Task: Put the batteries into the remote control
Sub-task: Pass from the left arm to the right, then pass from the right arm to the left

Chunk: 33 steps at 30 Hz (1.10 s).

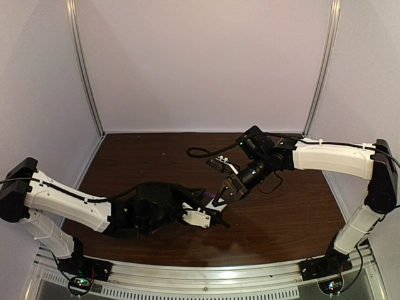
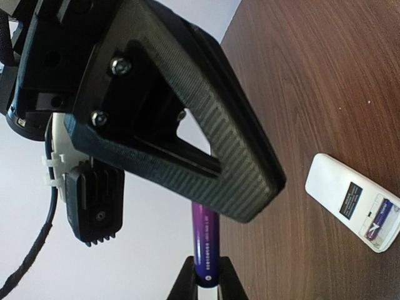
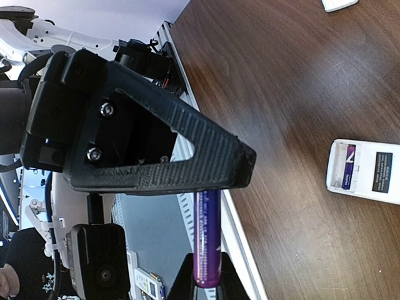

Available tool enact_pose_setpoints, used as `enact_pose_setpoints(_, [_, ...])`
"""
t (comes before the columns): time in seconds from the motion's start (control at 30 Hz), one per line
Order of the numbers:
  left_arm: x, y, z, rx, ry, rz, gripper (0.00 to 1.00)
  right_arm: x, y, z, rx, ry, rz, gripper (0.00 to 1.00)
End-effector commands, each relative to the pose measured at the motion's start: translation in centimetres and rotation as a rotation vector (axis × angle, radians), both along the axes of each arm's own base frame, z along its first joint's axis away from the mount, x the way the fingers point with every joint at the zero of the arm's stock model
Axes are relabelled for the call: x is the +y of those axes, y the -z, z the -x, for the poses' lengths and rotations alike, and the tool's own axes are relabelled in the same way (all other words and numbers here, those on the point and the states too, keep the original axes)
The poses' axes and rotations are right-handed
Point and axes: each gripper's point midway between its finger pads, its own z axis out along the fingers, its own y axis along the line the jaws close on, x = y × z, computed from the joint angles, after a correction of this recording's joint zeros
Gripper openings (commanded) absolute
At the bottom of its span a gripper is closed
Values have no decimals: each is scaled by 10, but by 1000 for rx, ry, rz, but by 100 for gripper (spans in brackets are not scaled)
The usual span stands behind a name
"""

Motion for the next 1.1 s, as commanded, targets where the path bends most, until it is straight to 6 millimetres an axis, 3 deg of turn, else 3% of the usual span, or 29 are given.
enact_pose_setpoints(0.0, [2,-8,-3,-24,-29,67,7,7,-14,-2,-39,-9,-35,0])
enact_pose_setpoints(0.27, [18,-15,-10,-14,-95,142,59,-6,-21,-26,-86,81,-58,0])
enact_pose_setpoints(0.33, [25,-21,-13,7,-120,180,66,-10,-23,-33,-110,109,-61,0])
enact_pose_setpoints(0.53, [57,-49,-31,227,-206,466,69,-26,-39,-67,-229,247,-122,0])
enact_pose_setpoints(0.63, [75,-78,-46,500,-202,716,67,-27,-50,-82,-320,297,-157,0])
enact_pose_setpoints(0.77, [90,-115,-51,876,-64,1056,63,-23,-69,-92,-406,345,-244,0])
enact_pose_setpoints(0.87, [85,-120,-54,1100,3,1159,61,-17,-78,-95,-450,353,-286,0])
enact_pose_setpoints(1.07, [53,-117,-61,1540,86,1199,54,-5,-80,-94,-559,346,-265,0])
